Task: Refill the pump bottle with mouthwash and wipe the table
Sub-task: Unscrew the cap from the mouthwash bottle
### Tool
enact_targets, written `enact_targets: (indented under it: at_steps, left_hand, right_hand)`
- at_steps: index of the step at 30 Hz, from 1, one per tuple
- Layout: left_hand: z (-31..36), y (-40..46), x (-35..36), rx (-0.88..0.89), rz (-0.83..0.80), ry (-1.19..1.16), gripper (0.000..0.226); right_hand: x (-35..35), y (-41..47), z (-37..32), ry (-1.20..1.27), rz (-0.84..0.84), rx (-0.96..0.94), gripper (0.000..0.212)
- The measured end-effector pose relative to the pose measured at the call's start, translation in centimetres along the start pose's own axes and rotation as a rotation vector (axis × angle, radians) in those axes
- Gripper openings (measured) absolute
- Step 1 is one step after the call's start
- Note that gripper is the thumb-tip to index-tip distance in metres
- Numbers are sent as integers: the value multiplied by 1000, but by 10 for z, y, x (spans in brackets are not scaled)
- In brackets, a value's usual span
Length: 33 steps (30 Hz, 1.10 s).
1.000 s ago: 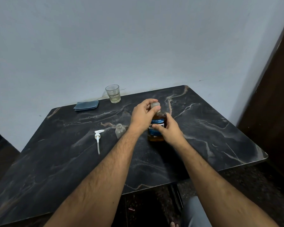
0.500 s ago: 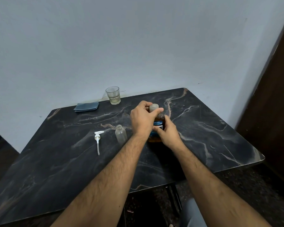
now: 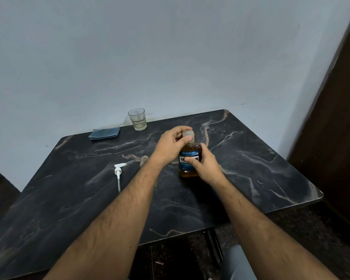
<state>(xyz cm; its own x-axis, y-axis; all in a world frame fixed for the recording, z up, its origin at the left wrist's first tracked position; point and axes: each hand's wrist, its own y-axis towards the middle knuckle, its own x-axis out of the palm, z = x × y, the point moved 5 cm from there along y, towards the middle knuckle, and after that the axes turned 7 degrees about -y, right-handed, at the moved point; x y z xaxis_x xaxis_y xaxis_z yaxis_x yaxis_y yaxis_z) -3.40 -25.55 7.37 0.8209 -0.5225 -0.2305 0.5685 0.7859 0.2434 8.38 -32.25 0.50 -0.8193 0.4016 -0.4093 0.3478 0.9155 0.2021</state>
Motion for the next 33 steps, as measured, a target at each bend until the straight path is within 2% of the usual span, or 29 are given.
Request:
enact_targets:
  at_steps: [4,9,11,14,17,19,21,24,29,33]
  left_hand:
    - [2,-6,4,30,143,77,31]
    - [4,-14,8,28,466,179,36]
    - [8,-17,9,25,538,221,39]
    - [10,-10,11,-25,461,248,50]
    - [8,-1,13,-70,180,233,72]
    - [7,-2,13,-67,23,127,68]
    - [5,-6,8,-84,-39,-10,57]
    - [2,-14,-3,-110,-34,-151,52]
    - [-3,-16,-12,-67,111,-127,42]
    - [-6,-14,-13,-76,137,-126,40]
  right_hand:
    - [0,-2,-1,-23,45,-10,39]
    - [4,-7,-2,-94,162,-33,37]
    - [5,-7,-2,-80,143,-36,37]
    - [3,-2,-2,-46,39,-30,40]
    - [1,2,-2,5,-38,-35,43]
    - [0,6,0,27,-77,-23,41]
    - [-1,7,-1,33,-119,-13,37]
    - [-2,7,-2,37,-152,2,38]
    - [-3,5,-4,42,-161,21,41]
    - [-3,4,-6,14,-162,34,44]
